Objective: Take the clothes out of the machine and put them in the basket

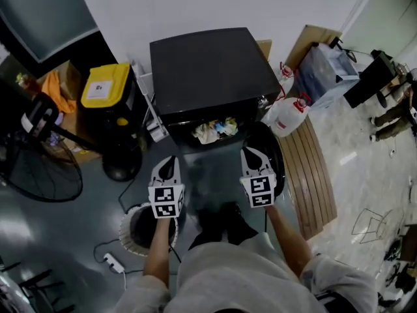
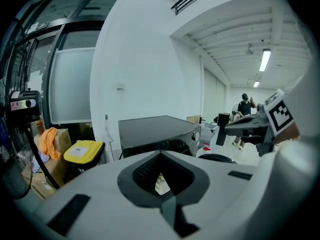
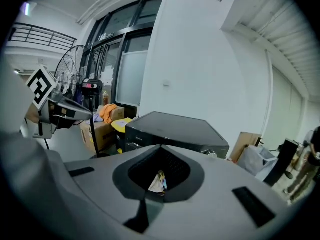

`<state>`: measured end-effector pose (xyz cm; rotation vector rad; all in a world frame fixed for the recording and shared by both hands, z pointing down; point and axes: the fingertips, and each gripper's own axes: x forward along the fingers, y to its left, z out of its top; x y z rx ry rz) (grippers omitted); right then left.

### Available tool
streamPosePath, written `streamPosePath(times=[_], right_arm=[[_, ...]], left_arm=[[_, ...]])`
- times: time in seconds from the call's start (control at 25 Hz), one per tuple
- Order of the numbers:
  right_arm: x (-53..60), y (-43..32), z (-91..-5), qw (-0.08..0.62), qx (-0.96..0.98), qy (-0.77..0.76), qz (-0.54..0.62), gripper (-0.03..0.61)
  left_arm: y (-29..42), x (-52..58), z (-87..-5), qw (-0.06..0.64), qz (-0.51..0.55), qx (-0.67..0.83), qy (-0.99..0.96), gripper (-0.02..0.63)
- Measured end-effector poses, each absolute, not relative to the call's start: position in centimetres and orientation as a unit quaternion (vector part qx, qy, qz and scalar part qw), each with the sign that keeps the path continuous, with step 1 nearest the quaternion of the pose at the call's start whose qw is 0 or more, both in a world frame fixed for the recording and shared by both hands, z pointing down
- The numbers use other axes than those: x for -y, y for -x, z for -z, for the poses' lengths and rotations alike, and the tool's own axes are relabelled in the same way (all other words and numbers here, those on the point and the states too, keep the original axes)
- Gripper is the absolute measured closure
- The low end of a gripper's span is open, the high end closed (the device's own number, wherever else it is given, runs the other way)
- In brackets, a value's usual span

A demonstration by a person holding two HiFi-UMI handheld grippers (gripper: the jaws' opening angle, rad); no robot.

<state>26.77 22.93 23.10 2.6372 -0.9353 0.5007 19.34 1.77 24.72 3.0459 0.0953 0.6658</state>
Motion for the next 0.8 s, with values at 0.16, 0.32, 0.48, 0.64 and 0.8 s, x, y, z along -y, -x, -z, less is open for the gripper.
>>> streamPosePath(times=[0.16,0.32,0.48,0.64,0.8], right_arm=[[-22.6,-28.5,-26.7,0.152,0.340,-0.908,-0.190,0.556],[-22.5,-30.9,-31.0,0.150,0.345,-0.903,-0.207,0.555],[-22.8,-32.6,-35.6,0.148,0.354,-0.896,-0.223,0.555],[-23.0,-34.0,-40.2,0.146,0.360,-0.891,-0.233,0.555],[-23.2,-35.0,-44.9,0.154,0.365,-0.886,-0.241,0.555]], left_arm=[[-19.4,-1.6,-27.7,0.020,-0.229,-0.013,-0.973,0.597],[-20.4,-1.7,-31.0,0.034,-0.234,0.012,-0.972,0.597],[-20.9,-2.6,-34.6,0.058,-0.238,0.036,-0.969,0.597],[-22.0,-3.2,-38.7,0.066,-0.245,0.044,-0.966,0.597],[-23.0,-3.6,-43.1,0.078,-0.245,0.053,-0.965,0.597]])
